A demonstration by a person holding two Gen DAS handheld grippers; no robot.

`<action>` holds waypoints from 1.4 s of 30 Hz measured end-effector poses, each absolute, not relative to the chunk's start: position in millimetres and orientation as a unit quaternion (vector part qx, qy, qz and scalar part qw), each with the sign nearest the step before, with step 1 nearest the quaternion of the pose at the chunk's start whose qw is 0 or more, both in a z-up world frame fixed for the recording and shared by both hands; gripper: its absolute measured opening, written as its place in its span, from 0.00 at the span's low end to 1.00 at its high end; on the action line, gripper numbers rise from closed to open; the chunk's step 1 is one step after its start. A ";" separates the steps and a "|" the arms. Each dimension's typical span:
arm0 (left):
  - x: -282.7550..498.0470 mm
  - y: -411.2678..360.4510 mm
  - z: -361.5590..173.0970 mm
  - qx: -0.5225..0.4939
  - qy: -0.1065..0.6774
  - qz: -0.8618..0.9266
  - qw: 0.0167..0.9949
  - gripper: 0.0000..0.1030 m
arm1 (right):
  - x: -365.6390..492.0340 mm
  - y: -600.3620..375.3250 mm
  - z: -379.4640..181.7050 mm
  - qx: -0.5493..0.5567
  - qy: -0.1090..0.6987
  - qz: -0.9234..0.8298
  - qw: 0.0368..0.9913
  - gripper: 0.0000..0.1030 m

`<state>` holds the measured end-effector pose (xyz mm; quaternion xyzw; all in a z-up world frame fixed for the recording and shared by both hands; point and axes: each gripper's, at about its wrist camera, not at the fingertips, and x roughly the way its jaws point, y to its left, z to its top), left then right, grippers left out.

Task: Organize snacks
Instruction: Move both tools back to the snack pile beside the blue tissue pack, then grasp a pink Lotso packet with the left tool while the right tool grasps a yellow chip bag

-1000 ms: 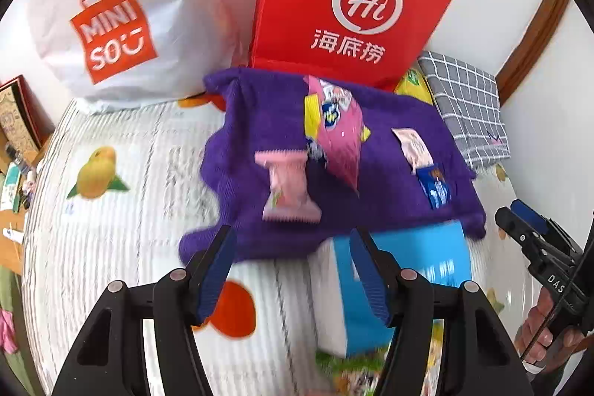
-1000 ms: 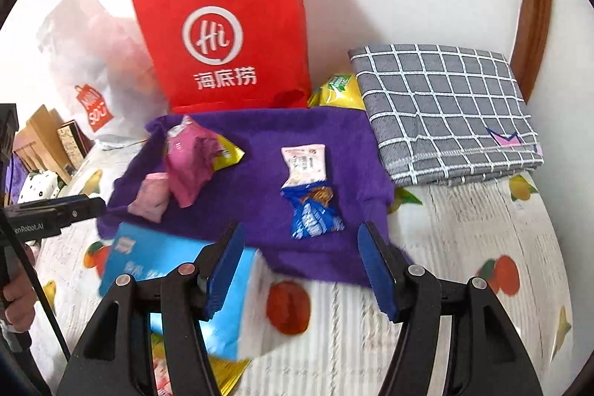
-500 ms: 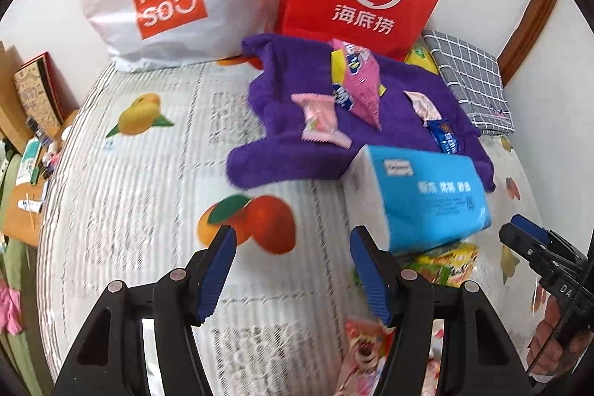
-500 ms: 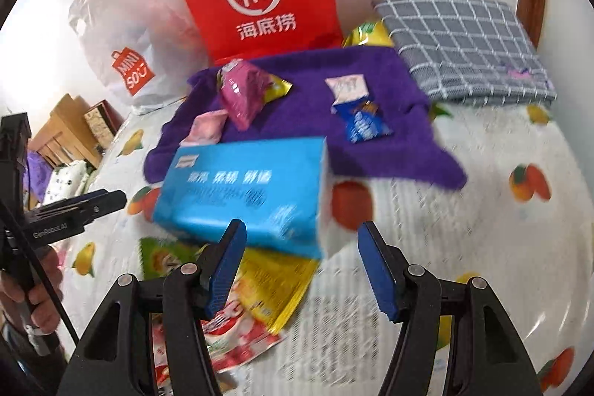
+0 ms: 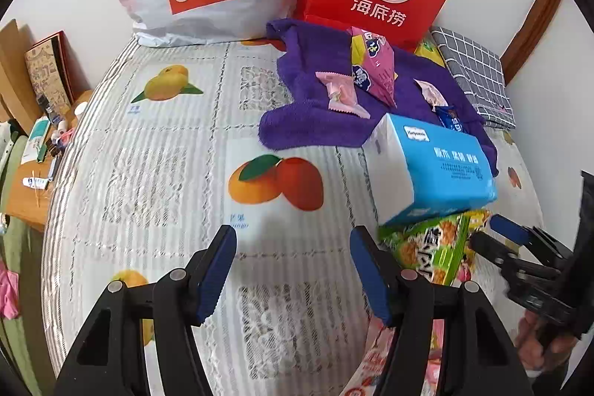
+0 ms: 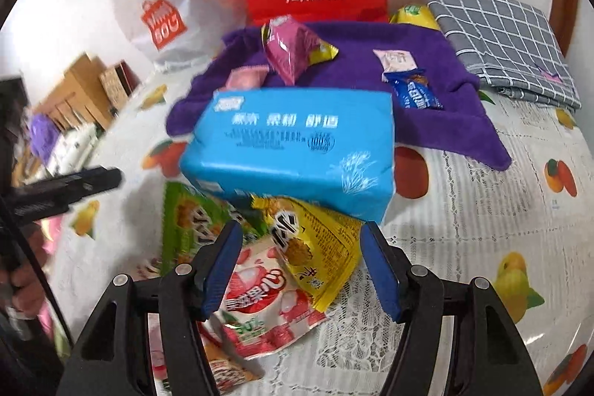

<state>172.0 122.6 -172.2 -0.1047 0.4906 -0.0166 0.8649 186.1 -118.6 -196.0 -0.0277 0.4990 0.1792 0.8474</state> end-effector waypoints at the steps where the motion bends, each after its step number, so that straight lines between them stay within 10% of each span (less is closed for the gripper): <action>1: 170.5 122.8 -172.2 -0.105 0.491 -0.016 0.865 0.60 | 187.3 -116.9 -199.8 -0.033 0.501 0.179 0.846 0.63; 30: 116.2 54.8 -199.0 -0.065 0.524 -0.111 0.842 0.60 | 138.6 -183.3 -175.5 -0.019 0.456 0.148 0.877 0.52; 38: 117.6 58.2 -211.3 -0.068 0.516 -0.097 0.848 0.23 | 150.9 -187.0 -201.5 -0.008 0.477 0.140 0.868 0.52; 42: 122.1 75.4 -208.7 -0.066 0.509 -0.057 0.856 0.22 | 161.7 -189.9 -213.0 0.002 0.494 0.133 0.859 0.53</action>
